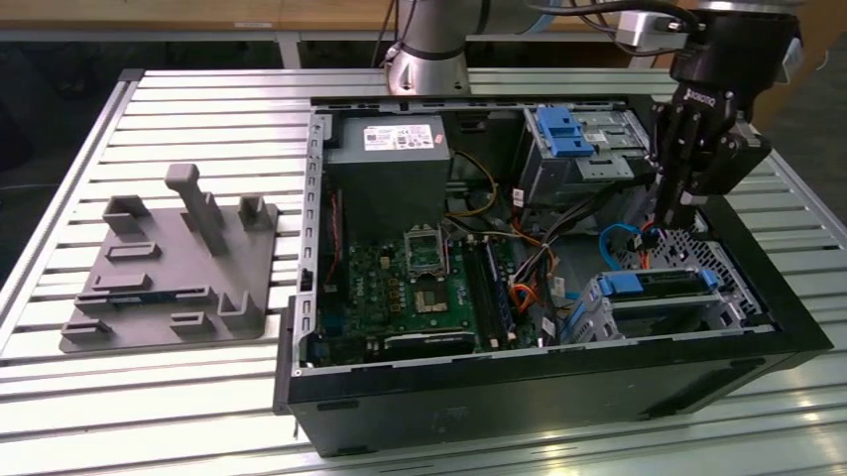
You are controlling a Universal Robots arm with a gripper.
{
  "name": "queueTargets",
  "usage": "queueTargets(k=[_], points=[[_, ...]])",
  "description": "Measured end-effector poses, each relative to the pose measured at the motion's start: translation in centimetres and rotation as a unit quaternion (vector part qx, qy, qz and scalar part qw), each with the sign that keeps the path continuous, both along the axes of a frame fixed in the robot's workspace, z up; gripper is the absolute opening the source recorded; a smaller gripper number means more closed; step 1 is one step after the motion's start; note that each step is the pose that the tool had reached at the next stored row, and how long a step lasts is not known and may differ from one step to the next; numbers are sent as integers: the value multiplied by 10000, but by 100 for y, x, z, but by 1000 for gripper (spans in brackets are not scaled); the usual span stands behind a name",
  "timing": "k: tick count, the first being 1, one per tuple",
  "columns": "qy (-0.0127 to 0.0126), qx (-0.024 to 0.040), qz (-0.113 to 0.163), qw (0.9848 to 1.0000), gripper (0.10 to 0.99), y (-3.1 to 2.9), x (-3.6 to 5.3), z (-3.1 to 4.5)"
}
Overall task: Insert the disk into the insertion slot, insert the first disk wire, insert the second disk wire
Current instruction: 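Insert the first disk wire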
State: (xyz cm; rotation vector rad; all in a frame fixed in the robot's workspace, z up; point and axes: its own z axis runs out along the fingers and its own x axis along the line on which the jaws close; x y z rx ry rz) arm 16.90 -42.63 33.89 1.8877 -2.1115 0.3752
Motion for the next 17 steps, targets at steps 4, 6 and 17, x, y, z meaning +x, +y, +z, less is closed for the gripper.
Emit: queueTargets(k=[4,6,17], points=[[0,-6,-25,10000,349,3,14,-9],[0,-10,-33,10000,349,3,14,-12],[0,-72,-53,10000,263,11,14,-21]])
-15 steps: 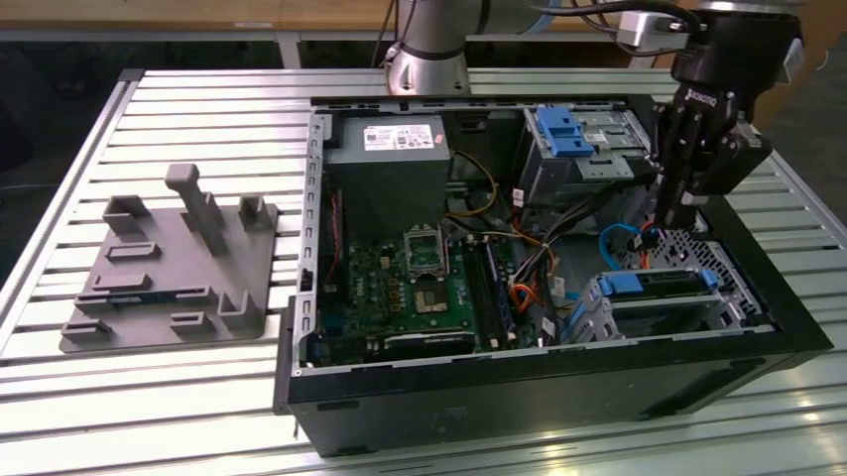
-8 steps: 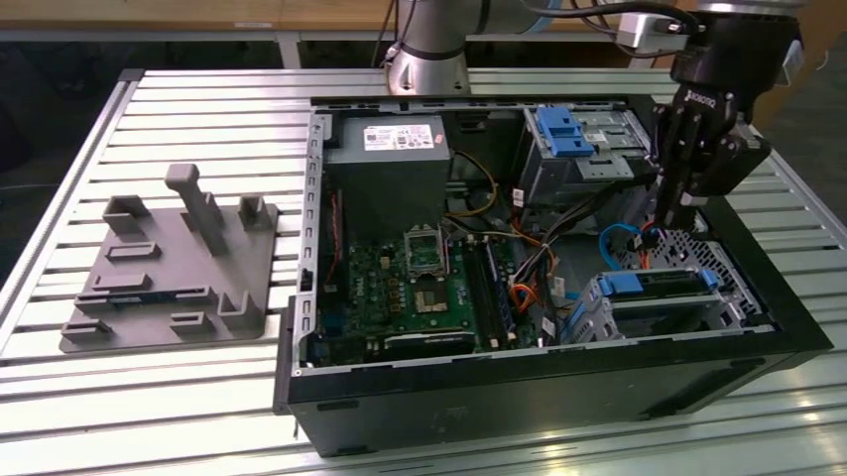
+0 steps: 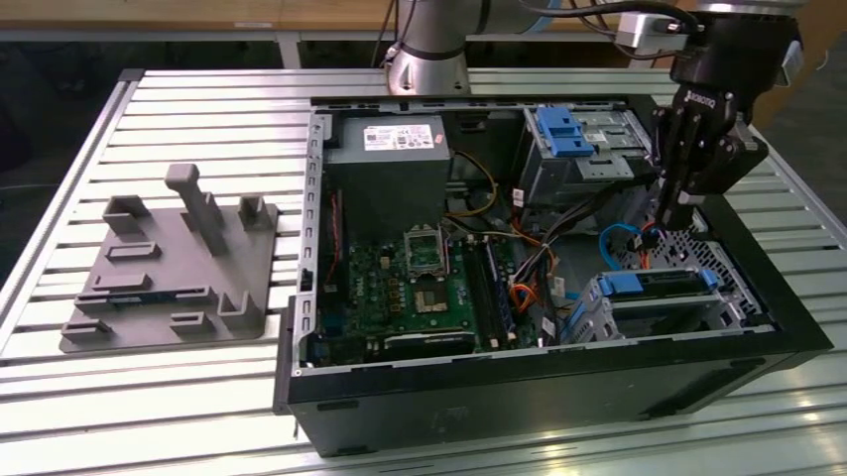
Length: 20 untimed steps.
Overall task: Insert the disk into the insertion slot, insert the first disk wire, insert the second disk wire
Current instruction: 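Insert the first disk wire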
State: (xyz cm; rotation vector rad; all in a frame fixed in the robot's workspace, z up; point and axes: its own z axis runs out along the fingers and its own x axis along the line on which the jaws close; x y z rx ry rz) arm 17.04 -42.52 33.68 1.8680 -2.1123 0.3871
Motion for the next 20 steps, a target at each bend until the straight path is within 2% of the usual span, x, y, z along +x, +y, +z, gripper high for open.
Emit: queueTargets(k=[14,15,16,20], points=[[0,-1,0,10000,263,2,0,-7],[0,-1,0,10000,247,2,0,-8],[0,-1,0,10000,180,2,0,-9],[0,-1,0,10000,165,2,0,-13]])
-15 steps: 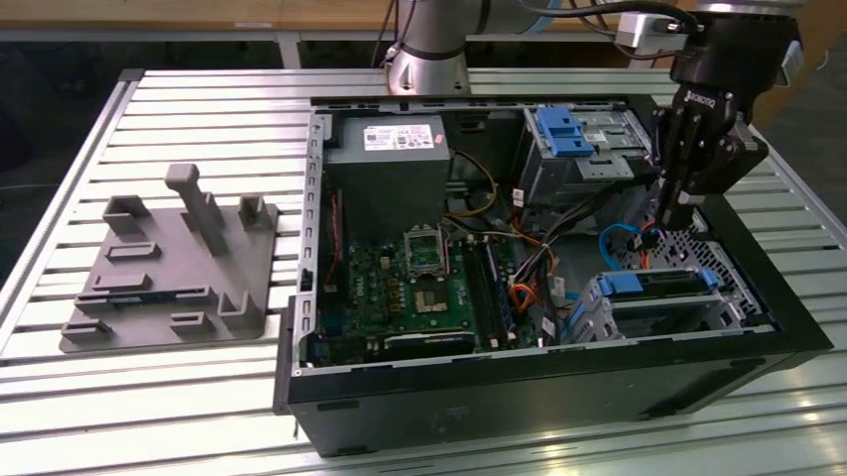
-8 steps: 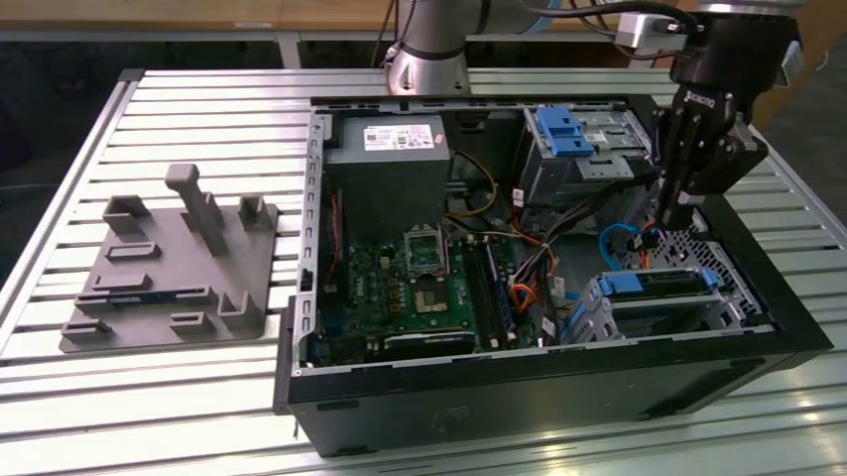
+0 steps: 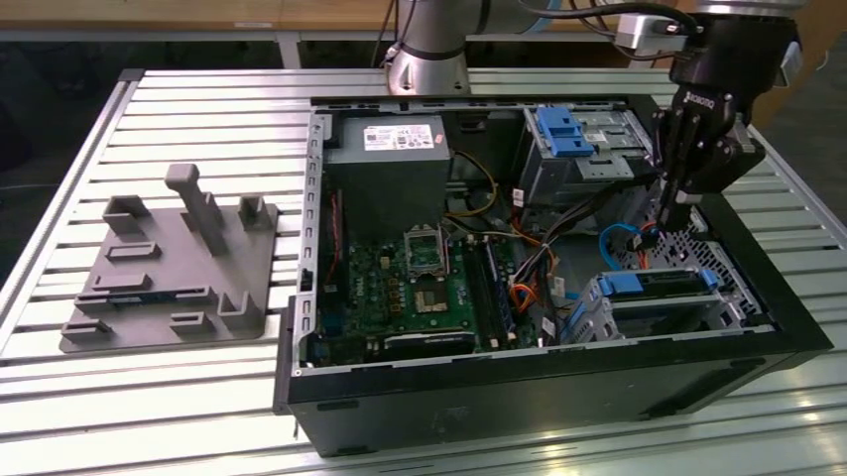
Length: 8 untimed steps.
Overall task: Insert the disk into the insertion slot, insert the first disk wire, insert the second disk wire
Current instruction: 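Insert the first disk wire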
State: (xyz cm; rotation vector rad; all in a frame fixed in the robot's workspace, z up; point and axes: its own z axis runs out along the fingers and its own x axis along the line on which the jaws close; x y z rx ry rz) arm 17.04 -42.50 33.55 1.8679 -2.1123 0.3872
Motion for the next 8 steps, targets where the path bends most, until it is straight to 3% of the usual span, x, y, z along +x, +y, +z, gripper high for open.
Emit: queueTargets(k=[6,8], points=[[5,0,2,10000,165,0,4,-2],[56,-18,13,10000,165,1,13,-3]])
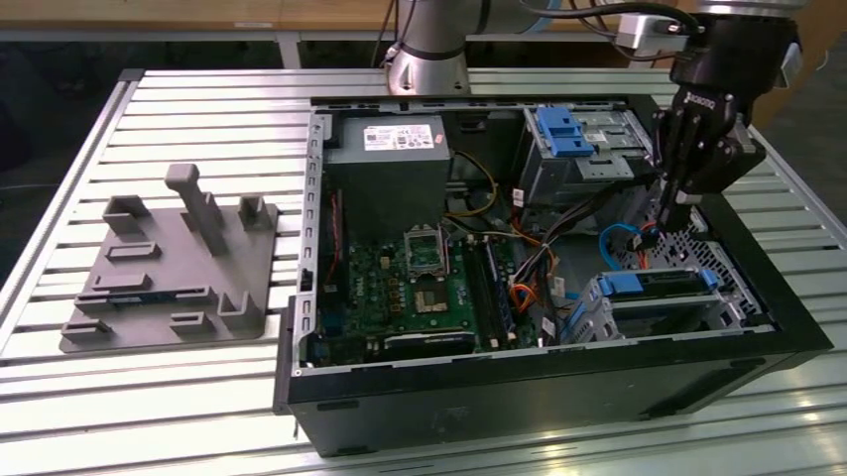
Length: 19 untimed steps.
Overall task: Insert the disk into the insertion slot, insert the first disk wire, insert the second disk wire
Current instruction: 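Insert the first disk wire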
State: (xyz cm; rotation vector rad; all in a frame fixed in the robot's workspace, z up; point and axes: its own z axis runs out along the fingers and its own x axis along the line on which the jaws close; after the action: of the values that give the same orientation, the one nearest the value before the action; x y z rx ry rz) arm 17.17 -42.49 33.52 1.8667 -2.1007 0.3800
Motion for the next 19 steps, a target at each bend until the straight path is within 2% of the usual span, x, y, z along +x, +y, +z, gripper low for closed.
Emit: queueTargets(k=[2,3,5,7,11,15,19], points=[[24,-13,8,10000,165,0,6,2],[24,-13,8,10000,165,0,5,2],[20,-5,8,10000,165,-37,4,2],[5,43,9,10000,165,-73,4,2],[-1,128,8,9999,165,-143,5,3],[-5,421,8,9991,165,-175,4,9],[-8,707,9,9975,165,-213,5,19]])
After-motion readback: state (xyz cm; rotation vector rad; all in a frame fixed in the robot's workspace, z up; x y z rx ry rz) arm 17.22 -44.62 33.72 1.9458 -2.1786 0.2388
